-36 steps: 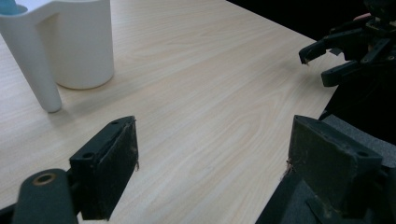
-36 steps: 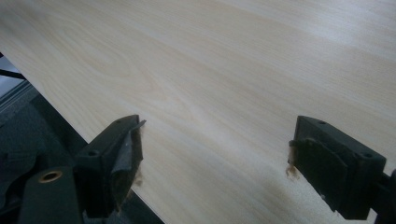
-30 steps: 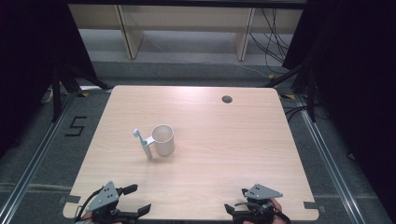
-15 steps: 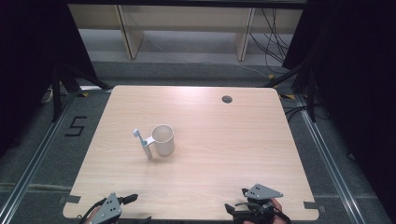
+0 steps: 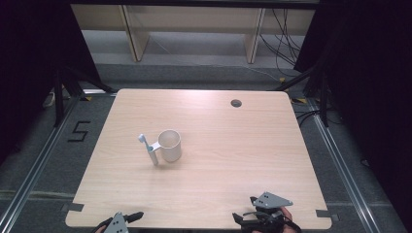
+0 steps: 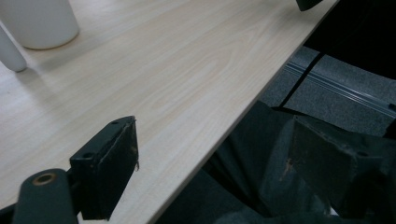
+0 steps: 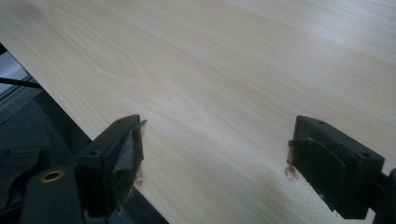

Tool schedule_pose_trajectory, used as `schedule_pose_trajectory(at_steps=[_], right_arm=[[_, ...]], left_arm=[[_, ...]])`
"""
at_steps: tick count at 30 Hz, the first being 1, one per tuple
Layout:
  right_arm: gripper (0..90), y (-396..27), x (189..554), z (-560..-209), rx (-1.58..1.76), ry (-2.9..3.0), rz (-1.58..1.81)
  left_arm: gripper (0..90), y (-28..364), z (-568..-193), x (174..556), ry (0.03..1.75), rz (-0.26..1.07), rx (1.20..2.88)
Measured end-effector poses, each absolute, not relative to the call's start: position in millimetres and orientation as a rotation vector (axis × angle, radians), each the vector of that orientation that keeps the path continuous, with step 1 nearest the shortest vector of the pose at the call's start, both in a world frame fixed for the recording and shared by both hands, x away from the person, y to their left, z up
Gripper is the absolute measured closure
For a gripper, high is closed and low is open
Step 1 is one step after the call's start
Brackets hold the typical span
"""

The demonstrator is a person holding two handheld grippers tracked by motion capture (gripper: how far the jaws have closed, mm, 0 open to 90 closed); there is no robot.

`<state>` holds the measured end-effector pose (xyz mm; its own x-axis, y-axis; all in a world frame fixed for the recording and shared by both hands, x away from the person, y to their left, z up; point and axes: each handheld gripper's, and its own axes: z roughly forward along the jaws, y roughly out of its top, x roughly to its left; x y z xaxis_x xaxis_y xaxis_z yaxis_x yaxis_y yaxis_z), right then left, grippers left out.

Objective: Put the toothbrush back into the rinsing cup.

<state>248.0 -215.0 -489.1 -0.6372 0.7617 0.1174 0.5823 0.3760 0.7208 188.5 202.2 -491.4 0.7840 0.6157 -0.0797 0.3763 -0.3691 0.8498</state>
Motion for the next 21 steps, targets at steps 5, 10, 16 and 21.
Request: schedule_pose_trajectory(at_steps=[5, 10, 16, 21], right_arm=[[18.0, -215.1, 248.4, -489.2, 1.194, 2.398, 1.111], [18.0, -214.5, 248.6, -490.0, 1.203, 2.404, 1.118], [17.9, -213.7, 248.5, -490.5, 1.199, 2.403, 1.126], [18.0, -213.6, 248.5, -490.6, 1.199, 2.403, 1.125]], left_arm=[[15.5, 200.7, -493.9, 182.6, 0.744, 0.309, 2.016], [15.6, 204.8, -496.6, 185.2, 0.791, 0.313, 2.002], [15.6, 210.1, -498.0, 188.3, 0.841, 0.302, 1.986], [15.6, 209.4, -498.0, 187.9, 0.835, 0.301, 2.003]])
